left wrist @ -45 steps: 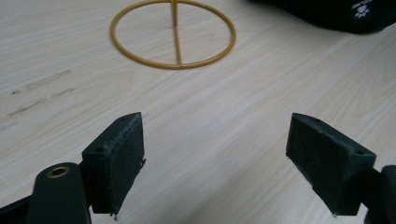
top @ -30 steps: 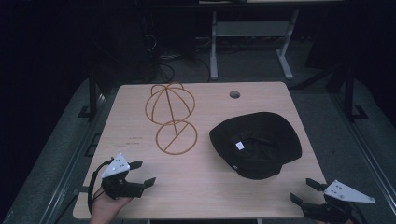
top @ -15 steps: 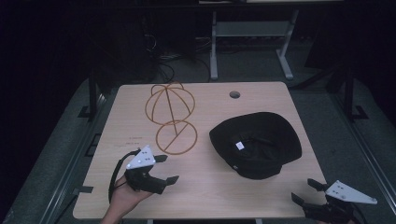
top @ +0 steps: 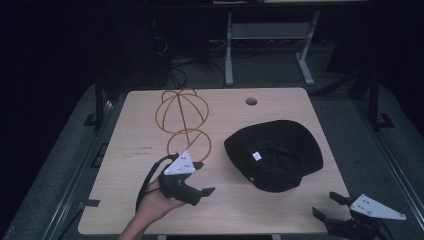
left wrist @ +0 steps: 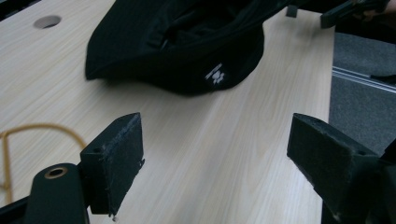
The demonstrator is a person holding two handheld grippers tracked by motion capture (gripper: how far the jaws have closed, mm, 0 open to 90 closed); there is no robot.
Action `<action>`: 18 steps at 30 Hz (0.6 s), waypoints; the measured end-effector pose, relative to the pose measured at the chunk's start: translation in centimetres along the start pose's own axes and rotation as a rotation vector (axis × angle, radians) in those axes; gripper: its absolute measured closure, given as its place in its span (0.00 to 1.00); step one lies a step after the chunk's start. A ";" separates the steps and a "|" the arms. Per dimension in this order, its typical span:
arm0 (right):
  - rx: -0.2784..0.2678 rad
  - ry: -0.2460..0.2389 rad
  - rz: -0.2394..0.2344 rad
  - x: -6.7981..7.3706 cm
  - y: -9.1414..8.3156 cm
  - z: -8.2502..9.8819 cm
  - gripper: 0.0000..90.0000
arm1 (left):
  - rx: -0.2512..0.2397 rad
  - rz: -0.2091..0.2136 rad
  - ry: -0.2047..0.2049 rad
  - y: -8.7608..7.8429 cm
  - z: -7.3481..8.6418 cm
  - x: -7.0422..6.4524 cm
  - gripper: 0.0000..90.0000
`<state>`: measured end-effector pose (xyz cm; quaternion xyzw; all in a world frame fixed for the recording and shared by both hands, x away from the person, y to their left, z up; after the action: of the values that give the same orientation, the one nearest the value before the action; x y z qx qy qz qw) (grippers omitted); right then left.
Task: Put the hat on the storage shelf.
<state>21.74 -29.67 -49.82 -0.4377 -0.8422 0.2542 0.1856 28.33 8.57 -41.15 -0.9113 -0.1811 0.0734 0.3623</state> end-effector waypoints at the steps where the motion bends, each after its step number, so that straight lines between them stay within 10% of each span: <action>1: 0.004 -0.003 0.004 0.0 0.0 0.0 0.18 | 0.004 0.003 0.010 0.3 -0.4 -0.2 0.20; 18: -0.008 -0.012 -0.033 0.5 0.3 -0.2 0.18 | 0.056 0.064 0.113 4.9 -5.5 -1.5 0.20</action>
<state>21.77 -29.08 -49.77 -0.4228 -0.8515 0.2504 0.1830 29.73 1.26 -40.51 -0.9088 -0.1291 0.0384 0.3949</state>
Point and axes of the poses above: each handheld gripper's, and its own axes: y roughly forward along the jaws, z roughly out of its underside, x roughly to its left, the point moved 7 cm from there along y, roughly forward along the jaws, and after that the axes turned 7 degrees about x, right-handed, at the moved point
